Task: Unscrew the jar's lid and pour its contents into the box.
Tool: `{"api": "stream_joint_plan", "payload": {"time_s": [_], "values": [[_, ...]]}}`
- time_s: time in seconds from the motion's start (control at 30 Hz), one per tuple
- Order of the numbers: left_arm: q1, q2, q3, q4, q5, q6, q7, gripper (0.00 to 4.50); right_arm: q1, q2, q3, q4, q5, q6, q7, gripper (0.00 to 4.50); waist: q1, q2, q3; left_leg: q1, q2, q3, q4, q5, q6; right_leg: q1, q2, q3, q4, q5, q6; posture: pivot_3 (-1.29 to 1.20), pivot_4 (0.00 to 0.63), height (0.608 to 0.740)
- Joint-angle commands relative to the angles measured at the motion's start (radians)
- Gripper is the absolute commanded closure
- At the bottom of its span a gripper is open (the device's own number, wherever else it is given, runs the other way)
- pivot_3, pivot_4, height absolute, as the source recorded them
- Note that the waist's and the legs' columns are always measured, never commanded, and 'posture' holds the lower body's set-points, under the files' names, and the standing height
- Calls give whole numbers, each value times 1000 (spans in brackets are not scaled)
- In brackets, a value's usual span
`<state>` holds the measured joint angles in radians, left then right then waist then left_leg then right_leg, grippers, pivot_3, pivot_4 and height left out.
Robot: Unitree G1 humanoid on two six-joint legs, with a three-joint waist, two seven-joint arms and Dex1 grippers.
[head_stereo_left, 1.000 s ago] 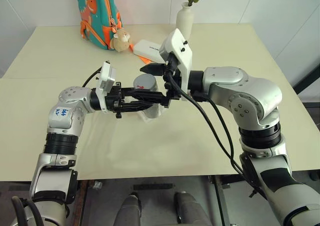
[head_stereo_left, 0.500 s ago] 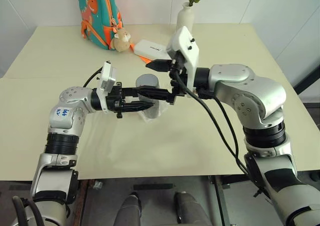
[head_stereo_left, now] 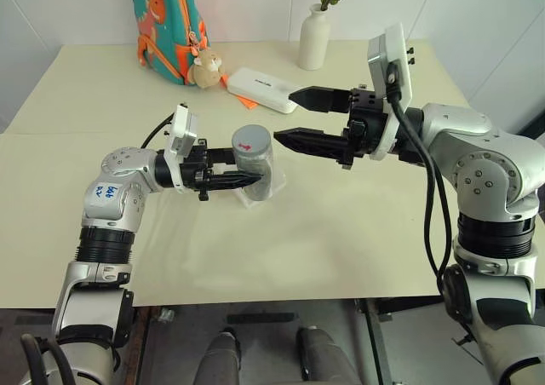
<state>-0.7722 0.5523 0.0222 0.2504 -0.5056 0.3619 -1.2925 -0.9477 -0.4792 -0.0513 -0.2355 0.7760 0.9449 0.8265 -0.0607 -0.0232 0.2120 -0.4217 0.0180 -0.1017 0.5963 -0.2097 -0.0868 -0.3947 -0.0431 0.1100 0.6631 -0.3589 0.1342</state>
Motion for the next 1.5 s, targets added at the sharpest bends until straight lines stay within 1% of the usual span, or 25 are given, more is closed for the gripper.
{"api": "stream_joint_plan", "payload": {"time_s": [0.03,0.13,0.27,0.47,0.6,0.77,1.0,1.33,1.5], "values": [[-10,-1,18,-12,-10,-14,-4,2512,-31,51,17,-60,47,-2,-22,64,0,0,0,0,0,0,0,0,0,0,0,0,0,0,0,0,150,740],[-11,-5,15,-11,-9,-15,-4,2512,-50,98,90,-33,-17,-36,-52,64,0,0,0,0,0,0,0,0,0,0,0,0,0,0,0,0,150,740],[-12,-8,12,-12,-9,-13,-6,2512,-80,108,222,39,-167,-119,-52,64,2,0,0,0,0,0,1,0,0,0,0,0,0,0,0,0,150,740],[-5,-6,14,-24,-12,-6,-6,2512,-128,144,243,150,-241,-180,-37,64,2,0,0,0,0,0,1,0,0,0,0,0,0,0,0,0,150,740],[-2,-10,14,-30,-14,-5,-3,2512,-138,152,242,193,-267,-203,-19,64,1,0,0,0,0,0,1,0,0,0,0,0,0,0,0,0,150,740],[-1,-12,14,-32,-15,-5,0,2512,-130,141,227,190,-269,-205,3,64,1,0,0,0,0,0,1,0,0,0,0,0,0,0,0,0,150,740],[4,-11,20,-36,-17,-5,5,2512,-83,60,165,169,-238,-225,87,64,3,0,0,0,-1,0,1,0,0,0,0,0,0,0,0,0,150,740],[5,-12,23,-34,-18,-11,9,2512,-92,-6,65,256,-185,-209,144,64,5,0,0,0,-1,0,2,0,0,0,-1,0,1,0,0,0,150,740],[7,-10,28,-36,-16,-11,10,2512,-74,-53,39,278,-186,-224,185,64,1,0,0,0,-1,0,2,0,0,0,-1,0,1,0,0,0,150,740]]}}
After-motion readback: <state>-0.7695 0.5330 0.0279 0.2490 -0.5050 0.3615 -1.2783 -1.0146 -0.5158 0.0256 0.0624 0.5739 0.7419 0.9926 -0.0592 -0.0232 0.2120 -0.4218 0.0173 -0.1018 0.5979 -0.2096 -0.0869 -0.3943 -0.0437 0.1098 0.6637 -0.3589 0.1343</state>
